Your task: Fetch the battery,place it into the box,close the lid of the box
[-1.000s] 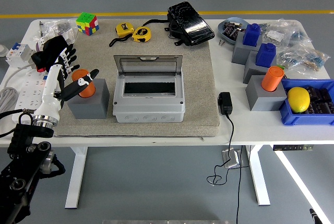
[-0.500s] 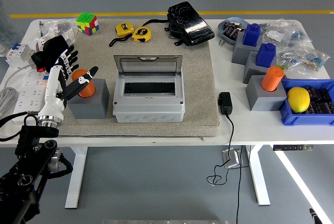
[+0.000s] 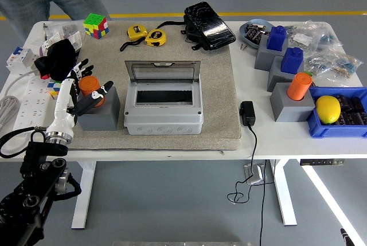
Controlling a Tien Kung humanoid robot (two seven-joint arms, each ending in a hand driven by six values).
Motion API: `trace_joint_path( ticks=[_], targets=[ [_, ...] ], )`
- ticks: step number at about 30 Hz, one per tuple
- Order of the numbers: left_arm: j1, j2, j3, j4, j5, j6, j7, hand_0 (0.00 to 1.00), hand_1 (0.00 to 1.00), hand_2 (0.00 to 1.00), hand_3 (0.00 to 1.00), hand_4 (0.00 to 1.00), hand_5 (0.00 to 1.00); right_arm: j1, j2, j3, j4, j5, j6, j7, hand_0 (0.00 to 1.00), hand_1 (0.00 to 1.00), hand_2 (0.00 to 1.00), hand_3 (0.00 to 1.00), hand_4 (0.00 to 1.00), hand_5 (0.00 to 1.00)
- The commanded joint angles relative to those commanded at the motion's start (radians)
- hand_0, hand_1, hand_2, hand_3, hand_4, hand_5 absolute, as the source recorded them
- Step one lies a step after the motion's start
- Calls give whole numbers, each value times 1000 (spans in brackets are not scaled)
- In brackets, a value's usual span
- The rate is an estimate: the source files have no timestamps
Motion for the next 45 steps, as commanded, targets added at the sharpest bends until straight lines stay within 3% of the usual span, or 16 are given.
trace_joint_path(
  ticks=[4,5,10,11,16,17,22,23,29,45],
  targets=[
    [1,-2,7,0,8,12,3,756,871,854,915,998,346,-1,0,7,0,-4,0,0,823,774,761,799,998,998],
    [2,-2,9,-1,10,15,4,743,862,841,902,998,278,-1,-1,9,0,-5,-1,-1,822,774,761,798,998,998],
    [0,-3,13,-1,21,35,8,743,862,841,902,998,278,-2,-1,17,0,-9,-1,-1,822,774,761,798,998,998],
    [1,-3,14,-2,21,39,8,680,797,764,833,998,180,-2,-1,18,0,-10,-1,-1,823,774,760,798,998,998],
    [0,-5,19,-3,21,62,3,680,797,764,833,998,180,-1,-1,22,0,-9,-1,0,823,774,760,798,998,998],
    [-1,-5,20,-3,20,67,2,619,735,638,737,998,142,-1,-1,23,0,-10,-1,0,823,774,760,798,998,998],
    [-5,-10,22,-1,16,79,-2,619,735,638,737,998,142,0,-1,25,0,-10,-1,1,823,774,760,798,998,998],
    [-6,-11,22,0,16,80,-2,545,686,582,686,998,122,1,0,27,0,-12,-1,1,823,774,760,798,998,998],
    [-12,-18,27,6,2,87,-11,517,669,555,659,998,115,2,0,31,0,-12,-1,2,822,774,760,798,998,998],
    [-28,-52,41,29,-68,91,-50,528,675,535,653,998,115,2,3,36,0,-15,-2,1,822,773,759,798,998,998]
  ],
)
